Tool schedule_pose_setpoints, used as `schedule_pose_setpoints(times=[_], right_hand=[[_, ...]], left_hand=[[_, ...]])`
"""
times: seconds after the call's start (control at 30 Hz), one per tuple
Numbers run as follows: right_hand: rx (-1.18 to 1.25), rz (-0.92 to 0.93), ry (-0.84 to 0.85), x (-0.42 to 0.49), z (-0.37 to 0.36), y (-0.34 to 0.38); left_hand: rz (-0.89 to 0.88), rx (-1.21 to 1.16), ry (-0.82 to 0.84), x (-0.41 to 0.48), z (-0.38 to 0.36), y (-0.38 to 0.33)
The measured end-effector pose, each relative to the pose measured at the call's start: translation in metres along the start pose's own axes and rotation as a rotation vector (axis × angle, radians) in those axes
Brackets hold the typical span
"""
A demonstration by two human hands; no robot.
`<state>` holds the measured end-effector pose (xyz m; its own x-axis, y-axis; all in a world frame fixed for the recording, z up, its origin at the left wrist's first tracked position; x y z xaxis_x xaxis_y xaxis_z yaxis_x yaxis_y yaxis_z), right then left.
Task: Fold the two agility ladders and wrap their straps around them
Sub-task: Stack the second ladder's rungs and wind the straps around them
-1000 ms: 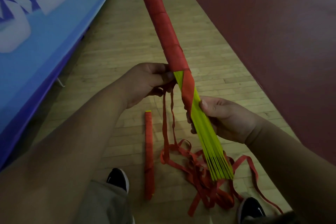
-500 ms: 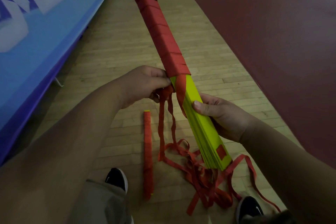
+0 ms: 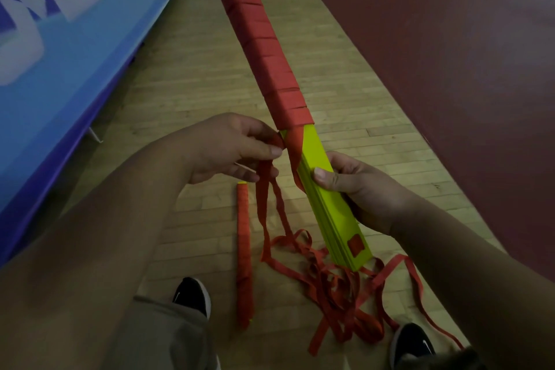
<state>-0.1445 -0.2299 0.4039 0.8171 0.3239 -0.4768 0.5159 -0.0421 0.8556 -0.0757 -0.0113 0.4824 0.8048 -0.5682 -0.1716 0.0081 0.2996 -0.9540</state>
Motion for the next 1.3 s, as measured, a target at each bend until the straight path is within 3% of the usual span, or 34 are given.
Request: schedule_pose_setpoints(times=[0.47,0.87,1.1,1.3], right_hand=[[-0.013,-0.037,-0.117,0.000,-0.003,0.001],[-0.208,0.043,-0.289,0.002,-0.013,-0.001],[-0.227,0.044,-0.340,-0.001,-0.011,0.004],[-0.140,-0.058,-0.152,-0.007,-0.007,0.011]], left_hand=[[-0.072,0.073,-0.175,0.011,-0.002,0.003],[-0.076,0.388,-0.335,0.021,-0.017,0.007],[-0.087,0.236,-0.327,0.028,-0.014,0.015],[-0.115,0.006,-0.255,0.030,-0.014,0.016]])
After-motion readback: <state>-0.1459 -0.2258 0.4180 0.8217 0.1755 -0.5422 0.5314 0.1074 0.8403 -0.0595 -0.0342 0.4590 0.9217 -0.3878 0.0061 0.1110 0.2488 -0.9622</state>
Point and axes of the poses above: each hand's wrist, its own x-axis towards the middle knuckle, its own z-axis out of the back of the hand, y = z × x, the point moved 5 cm from there along x, towards the middle knuckle, and after that the axes turned 13 degrees about -z, right-handed, at the moved point
